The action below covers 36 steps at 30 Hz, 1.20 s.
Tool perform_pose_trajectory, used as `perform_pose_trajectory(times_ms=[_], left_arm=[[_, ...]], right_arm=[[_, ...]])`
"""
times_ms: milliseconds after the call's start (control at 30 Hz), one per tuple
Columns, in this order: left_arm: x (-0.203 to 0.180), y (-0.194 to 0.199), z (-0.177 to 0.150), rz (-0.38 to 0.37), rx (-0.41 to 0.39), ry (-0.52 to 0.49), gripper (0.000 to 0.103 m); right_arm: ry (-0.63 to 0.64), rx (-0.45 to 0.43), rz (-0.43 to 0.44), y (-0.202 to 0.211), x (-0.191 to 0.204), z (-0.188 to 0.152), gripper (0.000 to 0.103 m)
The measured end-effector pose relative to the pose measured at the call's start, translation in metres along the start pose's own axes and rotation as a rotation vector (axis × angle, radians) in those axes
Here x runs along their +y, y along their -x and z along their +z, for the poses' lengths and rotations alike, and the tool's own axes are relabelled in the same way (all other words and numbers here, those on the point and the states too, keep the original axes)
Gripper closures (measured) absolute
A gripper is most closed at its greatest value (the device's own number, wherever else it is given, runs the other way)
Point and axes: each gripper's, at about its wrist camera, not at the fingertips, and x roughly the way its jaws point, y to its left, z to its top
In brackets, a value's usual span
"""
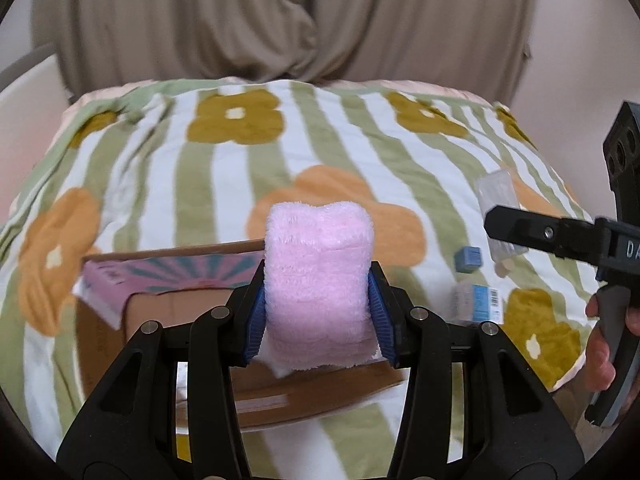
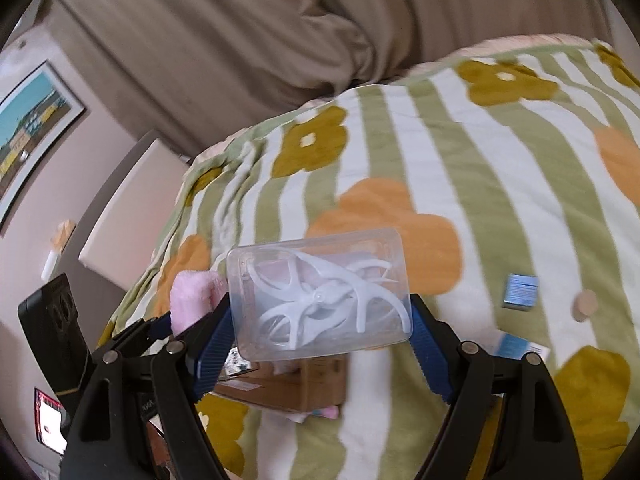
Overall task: Organize objects
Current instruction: 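Carry the pink pad and clear case with both tools over the box, then open both tools to release the pink pad and clear case into the box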
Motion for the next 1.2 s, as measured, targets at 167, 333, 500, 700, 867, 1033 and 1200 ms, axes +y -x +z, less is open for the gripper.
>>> perform_pose_trajectory(times_ms=[167, 333, 500, 700, 867, 1033, 1200], left_arm=[[0.055, 0.008, -0.01, 0.034, -0.008, 0.067, 0.061], [0.105, 0.006, -0.026, 0.059, 0.003, 0.121, 0.061], [0.136, -0.006, -0.045, 0.069, 0.035, 0.149, 0.061], [0.156, -0.025, -0.062, 0.07, 0.075, 0.153, 0.061], [0.167, -0.044, -0.072, 0.063, 0.11, 0.157, 0.061], [0.174, -0.062, -0.08, 0.065, 0.147, 0.149, 0.061], [0.18, -0.07, -0.087, 0.057, 0.159, 0.158, 0.061]], right_arm=[[0.05, 0.039, 0.002, -0.029, 0.035, -0.007, 0.025], [0.103, 0.084, -0.02, -0.062, 0.063, -0.017, 0.025], [0.142, 0.131, -0.036, -0.099, 0.086, -0.028, 0.025], [0.177, 0.184, -0.055, -0.139, 0.104, -0.038, 0.025], [0.196, 0.218, -0.08, -0.168, 0.11, -0.045, 0.025], [0.197, 0.251, -0.1, -0.19, 0.109, -0.051, 0.025], [0.2, 0.268, -0.12, -0.203, 0.11, -0.055, 0.025]])
